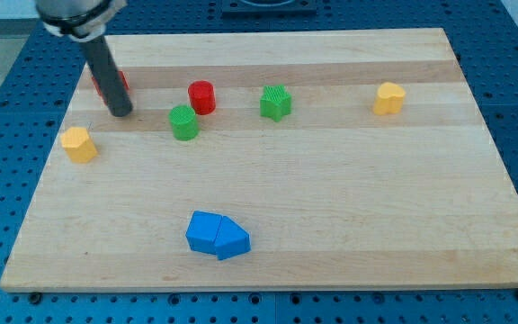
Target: Move the red circle towards to p right
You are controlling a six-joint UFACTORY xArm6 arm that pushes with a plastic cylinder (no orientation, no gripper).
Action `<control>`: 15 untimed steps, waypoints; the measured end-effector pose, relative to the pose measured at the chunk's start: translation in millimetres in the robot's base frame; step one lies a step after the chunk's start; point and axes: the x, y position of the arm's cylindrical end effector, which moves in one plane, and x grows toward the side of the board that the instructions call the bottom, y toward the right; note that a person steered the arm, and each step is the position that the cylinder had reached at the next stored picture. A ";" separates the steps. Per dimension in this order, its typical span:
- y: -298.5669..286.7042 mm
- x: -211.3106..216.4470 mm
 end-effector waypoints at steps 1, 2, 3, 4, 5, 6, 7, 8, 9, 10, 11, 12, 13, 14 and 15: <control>50.8 0.0; 99.6 -14.7; 152.5 -29.5; 185.1 -34.2; 154.8 -28.6; 124.9 -30.2; 152.3 -58.0; 215.5 -87.2; 240.0 -89.0; 208.9 -68.8; 222.3 -42.1; 264.9 -57.9; 307.1 -98.4; 318.3 -100.7; 286.8 -103.0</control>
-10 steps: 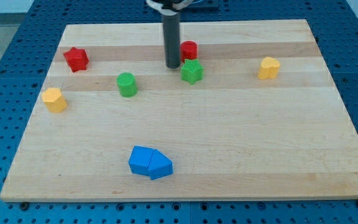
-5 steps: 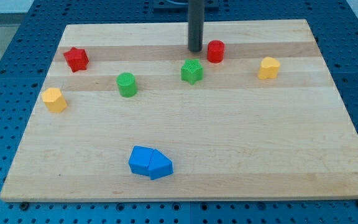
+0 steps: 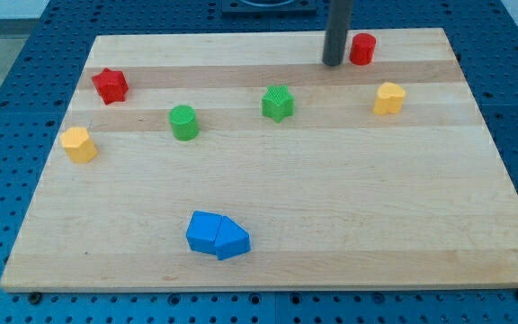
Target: Move the red circle towards to p right
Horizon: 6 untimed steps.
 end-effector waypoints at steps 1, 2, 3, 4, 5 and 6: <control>2.4 -11.9; 12.1 -20.5; 11.1 -11.3; 16.4 2.3; 51.3 -0.4; 80.3 -18.6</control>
